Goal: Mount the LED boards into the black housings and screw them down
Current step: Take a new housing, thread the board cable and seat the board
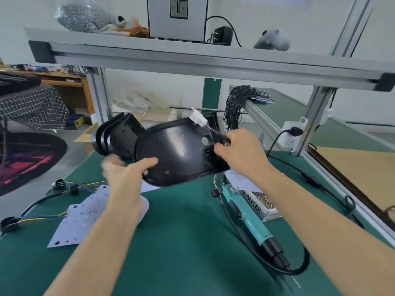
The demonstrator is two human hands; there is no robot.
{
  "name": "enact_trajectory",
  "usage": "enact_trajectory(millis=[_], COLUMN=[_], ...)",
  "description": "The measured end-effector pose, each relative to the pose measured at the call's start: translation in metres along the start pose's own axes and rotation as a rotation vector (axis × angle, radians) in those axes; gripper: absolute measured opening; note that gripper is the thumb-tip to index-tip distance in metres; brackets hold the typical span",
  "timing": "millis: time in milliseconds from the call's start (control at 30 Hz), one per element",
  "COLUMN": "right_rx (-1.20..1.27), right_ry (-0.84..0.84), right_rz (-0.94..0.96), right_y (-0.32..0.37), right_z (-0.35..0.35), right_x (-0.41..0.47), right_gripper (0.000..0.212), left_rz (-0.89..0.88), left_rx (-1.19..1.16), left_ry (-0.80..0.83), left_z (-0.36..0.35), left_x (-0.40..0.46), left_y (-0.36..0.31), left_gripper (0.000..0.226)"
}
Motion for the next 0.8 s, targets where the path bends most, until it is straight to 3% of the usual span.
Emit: enact_trajectory(millis=[33,67,100,167,233,300,367,467,600,800], right_rx=[-0.102,-0.188,-0.252,-0.306,-0.269,-0.164,-0.077,-0.196,-0.407,-0.355], right_ry=[0.007,0.026,0.053,0.111,0.140,0.149,0.125,-0.028,0.026,0.119], right_rz=[0.044,0.089,0.132,0.225,0.297,0.283,0.237,0.262,0.279,0.250], right_y=[0.003,0.008,0.014,0.031,0.046,0.049,0.047,0.046,0.051,0.061], right_z=[0.002,-0.001,-0.006,-0.020,-0.032,-0.037,-0.035,-0.019,-0.025,-0.043], right_x=[0.003,0.006,0.007,0.007,0.004,0.001,-0.007,-0.015,-0.023,-0.025], right_gripper=[0.040,0.037,0.033,0.021,0.017,0.029,0.043,0.031,0.034,0.037], left_rz=[-0.255,-0.473,-0.571,-0.393,-0.159,-0.061,0.112,0.270,0.207,0.065], left_rx=[0.281,0.529,0.689,0.765,0.702,0.579,0.348,0.138,0.023,-0.017], left_ry=[-0.129,-0.143,-0.021,0.373,0.552,0.485,0.398,0.282,0.190,0.151], left_z=[0.013,0.009,-0.006,-0.041,-0.059,-0.057,-0.042,-0.018,-0.006,-0.011], left_x=[-0.001,-0.004,-0.006,-0.006,-0.004,0.010,0.021,0.026,0.025,0.011], left_y=[-0.029,-0.051,-0.061,-0.049,-0.031,-0.017,0.004,0.028,0.024,0.012], left_gripper=[0.074,0.091,0.098,0.092,0.050,0.014,0.023,0.022,0.018,0.015])
Point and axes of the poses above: each hand's wrist, its own x-axis towards the middle knuckle, its own z-axis out of the back of the hand, y = z × x, the point moved 8 cm from there along x, towards the middle knuckle, and after that the axes turned 12 degrees about z, right-handed, at the moved point
